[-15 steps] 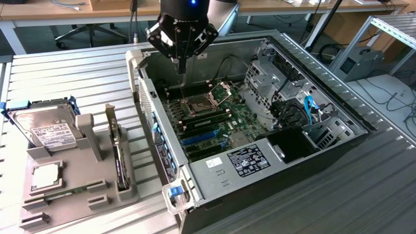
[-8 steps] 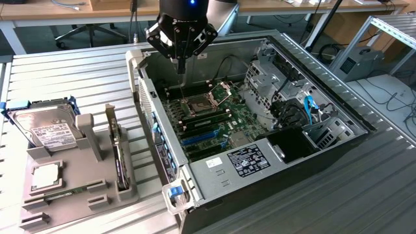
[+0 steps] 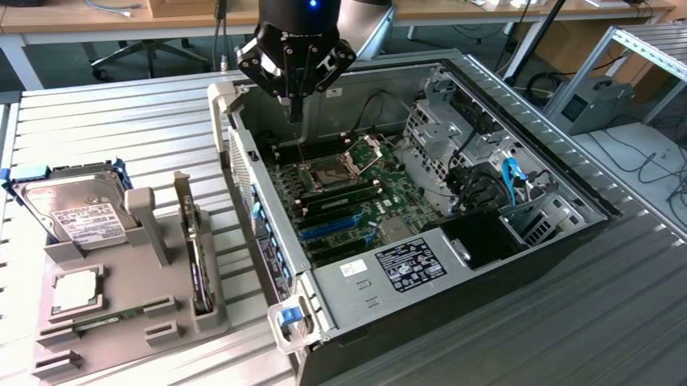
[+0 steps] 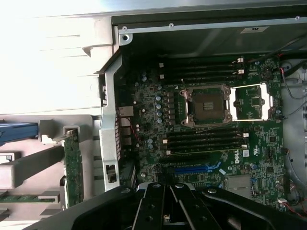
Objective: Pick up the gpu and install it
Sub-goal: 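Reach for the gpu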
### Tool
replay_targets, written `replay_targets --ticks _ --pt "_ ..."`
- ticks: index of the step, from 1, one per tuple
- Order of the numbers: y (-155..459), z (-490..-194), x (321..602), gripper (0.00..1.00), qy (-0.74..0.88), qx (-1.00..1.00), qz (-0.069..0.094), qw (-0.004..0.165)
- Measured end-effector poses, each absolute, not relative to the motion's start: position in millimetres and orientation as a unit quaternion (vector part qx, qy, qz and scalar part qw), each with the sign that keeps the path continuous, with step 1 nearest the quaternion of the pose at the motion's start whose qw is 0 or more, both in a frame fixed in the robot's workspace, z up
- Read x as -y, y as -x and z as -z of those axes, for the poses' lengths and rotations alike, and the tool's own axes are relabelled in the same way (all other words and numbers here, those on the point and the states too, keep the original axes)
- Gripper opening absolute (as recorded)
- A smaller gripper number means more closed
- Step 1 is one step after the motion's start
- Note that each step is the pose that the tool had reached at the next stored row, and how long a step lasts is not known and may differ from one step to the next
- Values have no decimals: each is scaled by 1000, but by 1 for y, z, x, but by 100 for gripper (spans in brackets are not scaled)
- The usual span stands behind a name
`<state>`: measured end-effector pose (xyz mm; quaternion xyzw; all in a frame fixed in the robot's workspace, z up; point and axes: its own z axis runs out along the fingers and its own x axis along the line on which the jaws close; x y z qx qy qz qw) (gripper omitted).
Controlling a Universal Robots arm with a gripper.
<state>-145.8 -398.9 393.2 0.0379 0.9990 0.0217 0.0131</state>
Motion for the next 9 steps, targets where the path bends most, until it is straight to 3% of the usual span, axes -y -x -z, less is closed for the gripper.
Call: replay_targets --ticks 9 --pt "149 -393 399 11 -38 -999 -22 13"
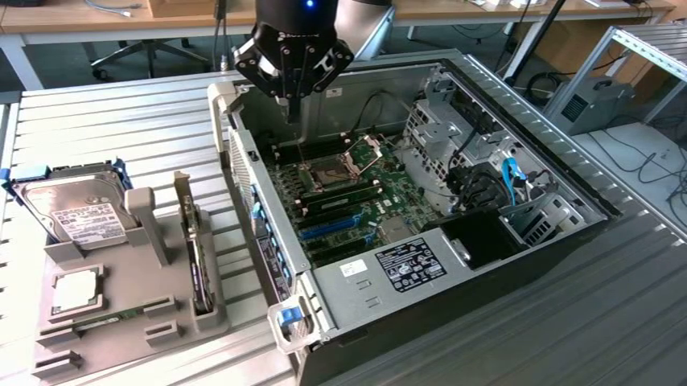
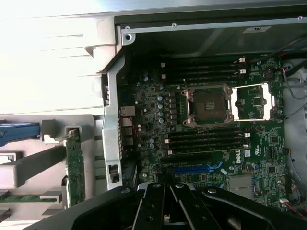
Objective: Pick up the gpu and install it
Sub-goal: 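Reach for the gpu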
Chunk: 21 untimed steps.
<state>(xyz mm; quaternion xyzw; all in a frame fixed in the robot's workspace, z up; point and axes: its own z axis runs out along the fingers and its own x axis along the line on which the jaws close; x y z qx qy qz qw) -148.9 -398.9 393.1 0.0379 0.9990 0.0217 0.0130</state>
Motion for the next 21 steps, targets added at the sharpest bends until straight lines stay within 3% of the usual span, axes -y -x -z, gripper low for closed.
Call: replay_targets --ticks 21 --pt "158 -393 399 11 -38 -999 -22 13"
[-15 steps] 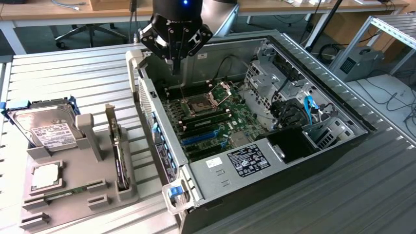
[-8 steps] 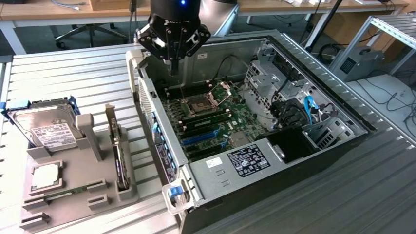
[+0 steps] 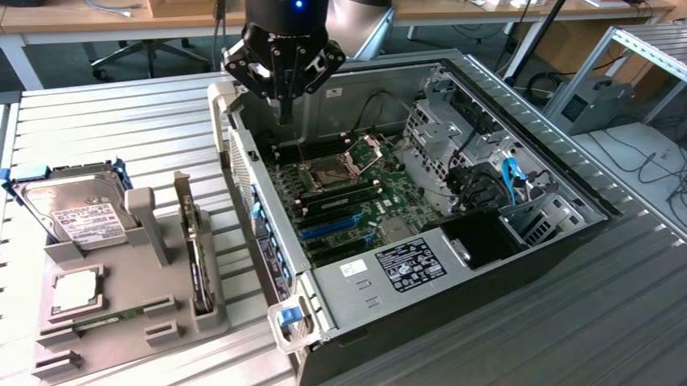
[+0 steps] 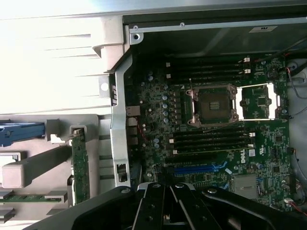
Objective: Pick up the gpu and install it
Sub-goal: 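Reach for the gpu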
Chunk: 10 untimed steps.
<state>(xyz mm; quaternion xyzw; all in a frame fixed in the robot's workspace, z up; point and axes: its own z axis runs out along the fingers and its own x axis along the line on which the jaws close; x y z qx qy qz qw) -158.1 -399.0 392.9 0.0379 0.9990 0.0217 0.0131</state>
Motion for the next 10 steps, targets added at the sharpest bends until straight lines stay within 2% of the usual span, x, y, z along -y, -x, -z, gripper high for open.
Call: replay_targets --ticks 10 --pt "162 -393 399 11 -38 -999 -22 13"
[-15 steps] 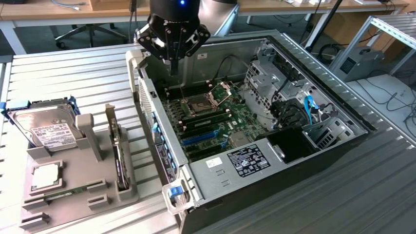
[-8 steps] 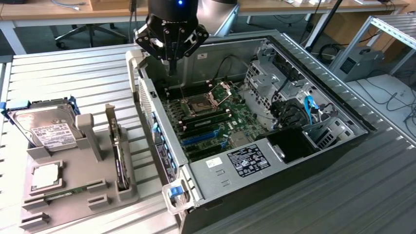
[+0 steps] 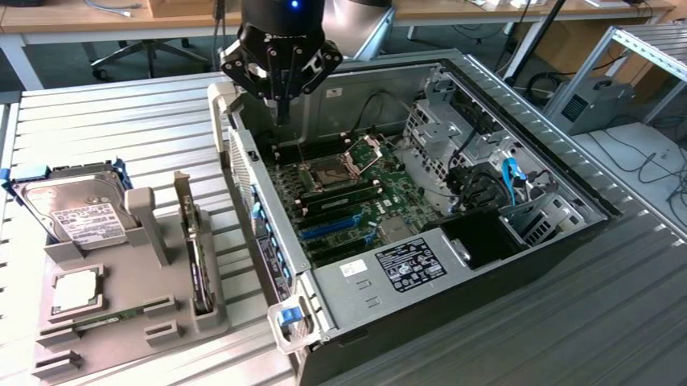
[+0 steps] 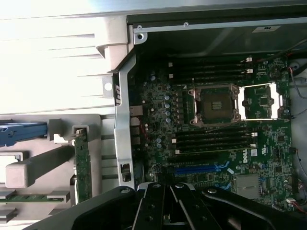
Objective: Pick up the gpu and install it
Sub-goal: 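Reach for the gpu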
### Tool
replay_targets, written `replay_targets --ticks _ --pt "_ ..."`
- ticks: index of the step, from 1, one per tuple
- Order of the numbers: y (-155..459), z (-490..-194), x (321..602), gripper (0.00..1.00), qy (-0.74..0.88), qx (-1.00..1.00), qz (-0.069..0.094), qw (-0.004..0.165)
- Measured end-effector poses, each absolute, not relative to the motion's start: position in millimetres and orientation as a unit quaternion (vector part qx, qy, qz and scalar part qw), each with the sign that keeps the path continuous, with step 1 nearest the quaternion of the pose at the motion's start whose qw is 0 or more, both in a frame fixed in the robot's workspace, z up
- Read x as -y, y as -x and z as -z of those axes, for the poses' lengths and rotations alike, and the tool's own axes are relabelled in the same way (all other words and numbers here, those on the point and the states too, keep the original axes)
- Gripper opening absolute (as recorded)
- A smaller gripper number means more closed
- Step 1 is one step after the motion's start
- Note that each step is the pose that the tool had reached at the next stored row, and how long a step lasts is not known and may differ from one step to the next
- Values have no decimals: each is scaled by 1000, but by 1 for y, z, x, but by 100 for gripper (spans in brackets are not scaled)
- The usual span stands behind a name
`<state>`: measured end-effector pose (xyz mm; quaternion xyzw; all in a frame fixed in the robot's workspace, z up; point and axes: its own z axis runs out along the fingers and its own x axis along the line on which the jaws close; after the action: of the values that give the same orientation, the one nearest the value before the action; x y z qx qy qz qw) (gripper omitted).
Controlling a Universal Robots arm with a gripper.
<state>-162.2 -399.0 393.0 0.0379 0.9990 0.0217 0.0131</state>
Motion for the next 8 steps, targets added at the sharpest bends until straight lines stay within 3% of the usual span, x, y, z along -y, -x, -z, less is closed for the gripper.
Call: replay_targets --ticks 8 --pt "171 -391 400 11 -38 -999 -22 13"
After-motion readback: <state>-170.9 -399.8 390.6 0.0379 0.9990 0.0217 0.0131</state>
